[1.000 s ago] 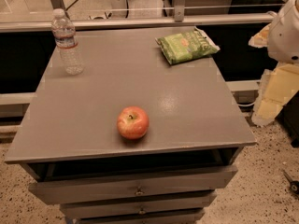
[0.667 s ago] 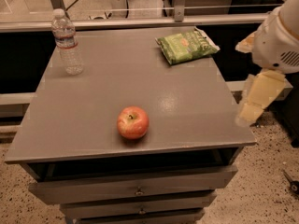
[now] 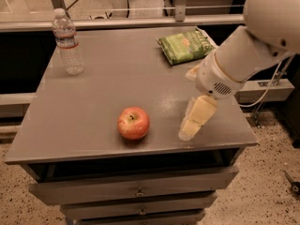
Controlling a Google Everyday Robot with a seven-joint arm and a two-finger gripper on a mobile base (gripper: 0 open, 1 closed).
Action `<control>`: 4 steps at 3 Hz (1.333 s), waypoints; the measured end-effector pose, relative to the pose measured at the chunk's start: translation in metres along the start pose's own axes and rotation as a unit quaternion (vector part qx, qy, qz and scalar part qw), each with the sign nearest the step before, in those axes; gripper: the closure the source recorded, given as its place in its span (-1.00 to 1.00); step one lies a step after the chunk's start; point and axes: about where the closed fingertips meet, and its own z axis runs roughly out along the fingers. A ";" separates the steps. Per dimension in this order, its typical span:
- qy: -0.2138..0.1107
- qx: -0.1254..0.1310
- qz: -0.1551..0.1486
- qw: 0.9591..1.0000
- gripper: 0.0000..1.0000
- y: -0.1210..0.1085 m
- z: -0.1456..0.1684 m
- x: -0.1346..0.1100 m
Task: Move apple near water bottle
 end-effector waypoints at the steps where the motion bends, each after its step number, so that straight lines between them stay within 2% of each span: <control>1: -0.047 -0.030 0.004 0.998 -1.00 0.010 0.037 -0.023; 2: -0.087 -0.050 0.007 0.995 -1.00 0.021 0.054 -0.045; 4: -0.151 -0.067 -0.004 0.986 -1.00 0.049 0.067 -0.080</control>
Offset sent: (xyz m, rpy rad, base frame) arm -0.0054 0.1025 -0.0338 0.3093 0.0776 0.0760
